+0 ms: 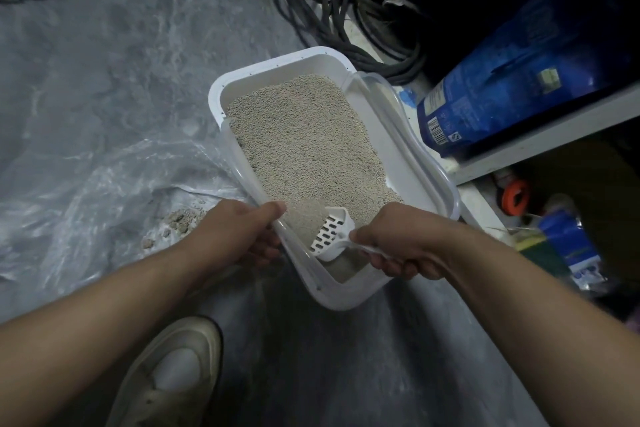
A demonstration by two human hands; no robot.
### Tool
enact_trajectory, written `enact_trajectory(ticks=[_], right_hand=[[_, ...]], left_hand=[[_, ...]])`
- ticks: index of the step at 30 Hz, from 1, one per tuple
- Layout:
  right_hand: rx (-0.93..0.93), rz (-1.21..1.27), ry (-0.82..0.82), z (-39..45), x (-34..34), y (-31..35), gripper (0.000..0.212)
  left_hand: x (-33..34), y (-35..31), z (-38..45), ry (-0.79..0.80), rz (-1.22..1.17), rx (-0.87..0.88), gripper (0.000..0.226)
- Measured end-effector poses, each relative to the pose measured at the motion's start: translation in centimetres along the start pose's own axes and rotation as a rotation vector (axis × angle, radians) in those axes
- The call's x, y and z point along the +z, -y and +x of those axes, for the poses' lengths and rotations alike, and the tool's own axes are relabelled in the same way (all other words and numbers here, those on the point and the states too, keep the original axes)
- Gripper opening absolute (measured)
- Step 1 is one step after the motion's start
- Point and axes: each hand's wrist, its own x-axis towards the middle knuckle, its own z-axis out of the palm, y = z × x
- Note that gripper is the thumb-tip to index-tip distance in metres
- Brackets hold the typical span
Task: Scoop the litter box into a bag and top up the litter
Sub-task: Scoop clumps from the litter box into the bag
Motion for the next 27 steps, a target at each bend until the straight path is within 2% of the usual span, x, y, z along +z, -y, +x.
enact_trajectory(ticks=[3,9,22,27], right_hand=[[-0.024,0.06,-0.029,0.2,0.2,-0.4,0.03],[0.028,0.246,0.05,1.2,0.8,0.2,0.025],[-0.094,0.243,-0.029,4.0,2.3,3.1,0.028],[-0.139,0.16,-0.074,5.1,1.6,4.8,0.038]], left_hand=[[0.1,0.0,0.1,-0.004,-0.004,0.009,0.049],[0.2,-0.1,-0.3,-0.001,0.001,0.017,0.044],[0.1,-0.3,0.1,0.003,0.007,0.014,0.042],[-0.1,0.2,0.6,0.015,0.015,0.01,0.043]])
